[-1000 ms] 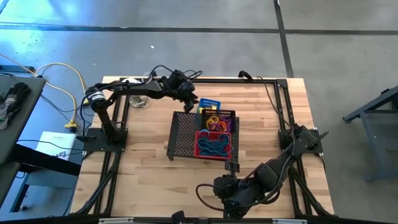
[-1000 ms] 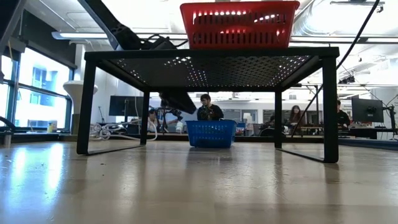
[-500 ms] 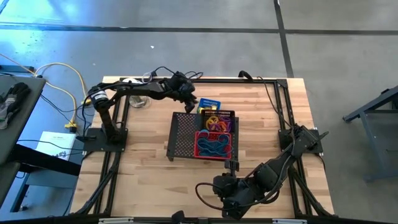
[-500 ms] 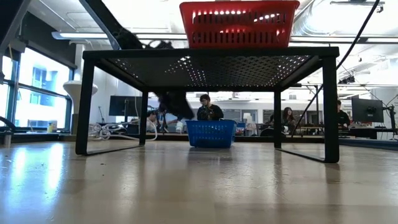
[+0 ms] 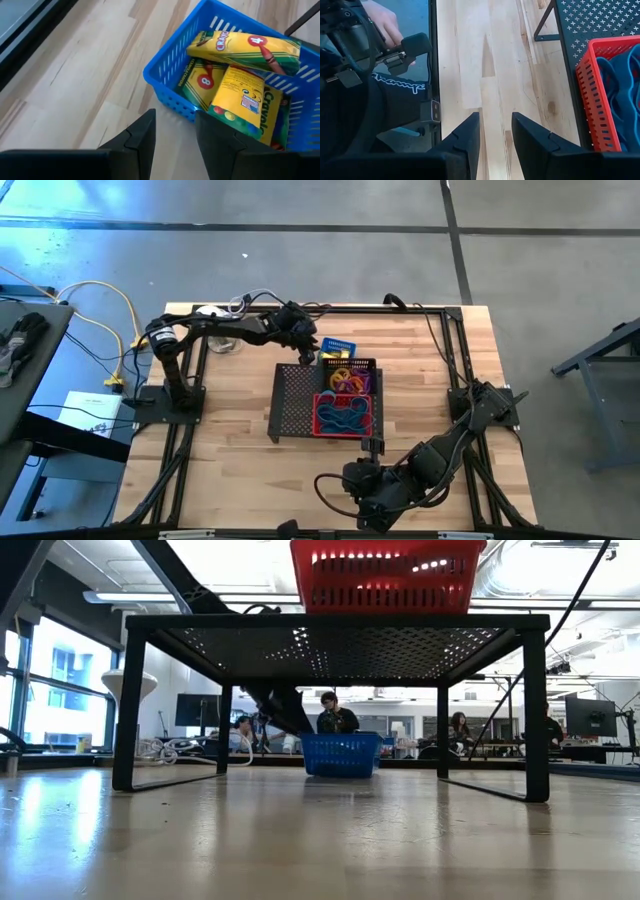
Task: Pick & Place Office Desk Supplies
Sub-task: Put the blue bin on the shelf
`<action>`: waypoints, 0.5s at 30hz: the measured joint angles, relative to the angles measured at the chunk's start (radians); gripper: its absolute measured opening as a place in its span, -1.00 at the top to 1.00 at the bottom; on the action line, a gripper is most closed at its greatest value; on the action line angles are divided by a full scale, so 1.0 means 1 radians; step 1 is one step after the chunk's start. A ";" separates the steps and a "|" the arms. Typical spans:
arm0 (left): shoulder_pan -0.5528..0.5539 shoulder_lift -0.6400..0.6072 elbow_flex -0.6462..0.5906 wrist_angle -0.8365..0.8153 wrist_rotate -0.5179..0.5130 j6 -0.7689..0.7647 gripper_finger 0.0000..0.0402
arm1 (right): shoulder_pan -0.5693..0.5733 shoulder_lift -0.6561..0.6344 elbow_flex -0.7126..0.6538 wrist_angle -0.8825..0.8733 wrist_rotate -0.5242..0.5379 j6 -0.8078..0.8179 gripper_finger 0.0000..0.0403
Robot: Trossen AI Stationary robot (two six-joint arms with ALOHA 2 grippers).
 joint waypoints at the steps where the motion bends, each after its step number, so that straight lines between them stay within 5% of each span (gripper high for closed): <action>1: 0.002 0.000 0.000 -0.001 0.001 -0.001 0.34 | 0.000 0.000 0.000 0.000 0.000 0.000 0.50; 15: -0.001 -0.003 0.001 0.045 0.008 0.009 0.34 | 0.000 0.000 0.000 0.000 0.000 -0.003 0.50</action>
